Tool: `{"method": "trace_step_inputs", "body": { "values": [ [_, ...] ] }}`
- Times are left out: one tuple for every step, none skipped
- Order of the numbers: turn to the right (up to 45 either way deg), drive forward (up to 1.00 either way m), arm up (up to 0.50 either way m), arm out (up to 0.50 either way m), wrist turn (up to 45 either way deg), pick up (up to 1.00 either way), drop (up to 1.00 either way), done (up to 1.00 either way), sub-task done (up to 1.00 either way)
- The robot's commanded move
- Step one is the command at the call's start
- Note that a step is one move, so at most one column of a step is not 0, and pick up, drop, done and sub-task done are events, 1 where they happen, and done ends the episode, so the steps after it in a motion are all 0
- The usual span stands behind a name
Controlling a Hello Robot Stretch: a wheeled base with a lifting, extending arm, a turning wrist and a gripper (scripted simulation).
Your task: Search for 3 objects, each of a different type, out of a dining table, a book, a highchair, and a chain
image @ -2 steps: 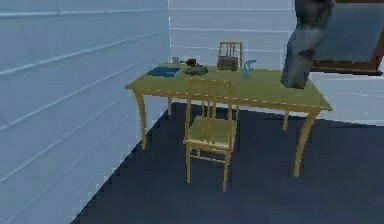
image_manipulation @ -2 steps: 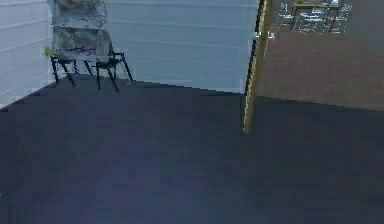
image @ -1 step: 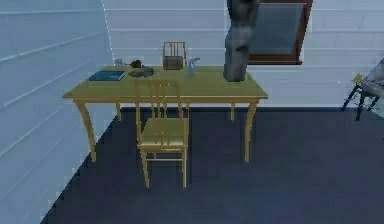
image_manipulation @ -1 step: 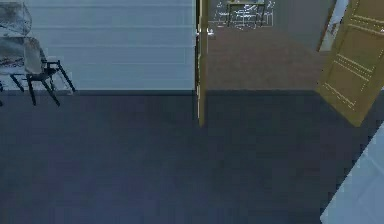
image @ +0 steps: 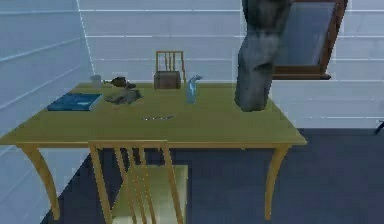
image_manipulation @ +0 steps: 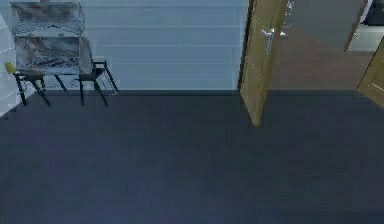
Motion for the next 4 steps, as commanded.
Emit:
{"method": "trace_step_inputs", "body": {
  "values": [
    [0.0, 0.0, 0.0, 0.0, 0.0, 0.0, 0.0, 0.0, 1.0],
    [-45.0, 0.0, 0.0, 0.0, 0.0, 0.0, 0.0, 0.0, 0.0],
    [-21.0, 0.0, 0.0, 0.0, 0.0, 0.0, 0.0, 0.0, 0.0],
    [0.0, 0.55, 0.0, 0.0, 0.0, 0.0, 0.0, 0.0, 0.0]
  ]
}}
